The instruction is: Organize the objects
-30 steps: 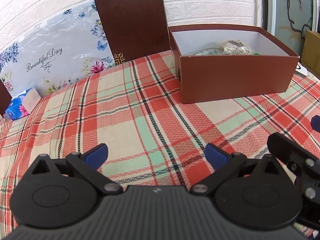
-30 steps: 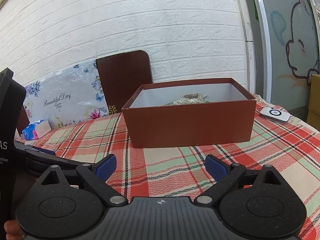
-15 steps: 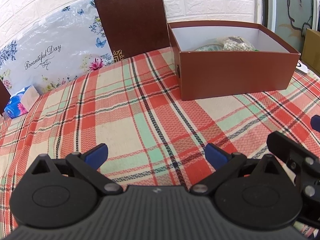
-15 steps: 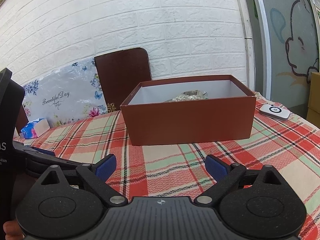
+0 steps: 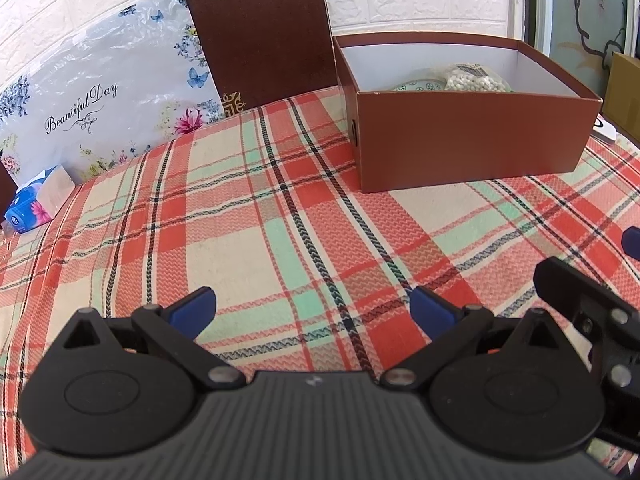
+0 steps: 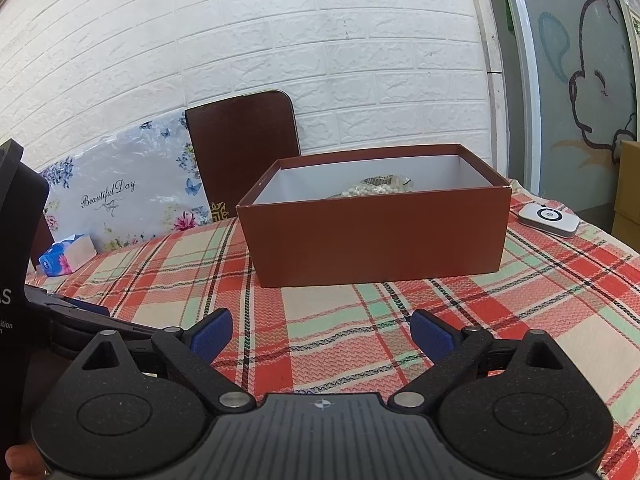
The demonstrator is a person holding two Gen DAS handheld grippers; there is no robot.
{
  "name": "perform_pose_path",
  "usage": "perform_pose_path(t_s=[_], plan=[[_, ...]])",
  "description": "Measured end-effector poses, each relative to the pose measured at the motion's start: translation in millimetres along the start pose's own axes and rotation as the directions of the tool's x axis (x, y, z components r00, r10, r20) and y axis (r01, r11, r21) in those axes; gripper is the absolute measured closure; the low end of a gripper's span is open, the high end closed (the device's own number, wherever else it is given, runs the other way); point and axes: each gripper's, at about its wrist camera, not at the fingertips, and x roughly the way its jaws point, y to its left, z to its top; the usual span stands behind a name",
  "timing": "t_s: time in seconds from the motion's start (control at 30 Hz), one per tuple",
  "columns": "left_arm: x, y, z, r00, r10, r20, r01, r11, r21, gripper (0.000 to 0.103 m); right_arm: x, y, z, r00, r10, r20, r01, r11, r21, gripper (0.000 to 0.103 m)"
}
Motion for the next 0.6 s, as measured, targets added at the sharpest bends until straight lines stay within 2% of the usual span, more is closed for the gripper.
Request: perform_pose_path(t_s=[0.3,0.5,0.6], plan=[[2.3,-0.3,0.1,1.000,-0.008,-0.007,0.008,1.000,0.001,0.000,2.0,1.1,-2.3,1.000,-0.005,-0.008,0.005,1.000,0.001,0.007],[-1.4,-2.7,-0.4,1.000,-0.017,0.026,0.016,1.000,0.014,0.000,1.9,1.2,-2.6,1.000,-0.006,-0.010,0.006,1.000,0.004,0.007],[-0.7,0.3,0.9,0.999,-0.035,0.019,0.035,0.999,-0.002,0.000,2.0,2.1,-2.9,1.000,-0.012,-0.010,0.012,1.000,0.006,0.006]])
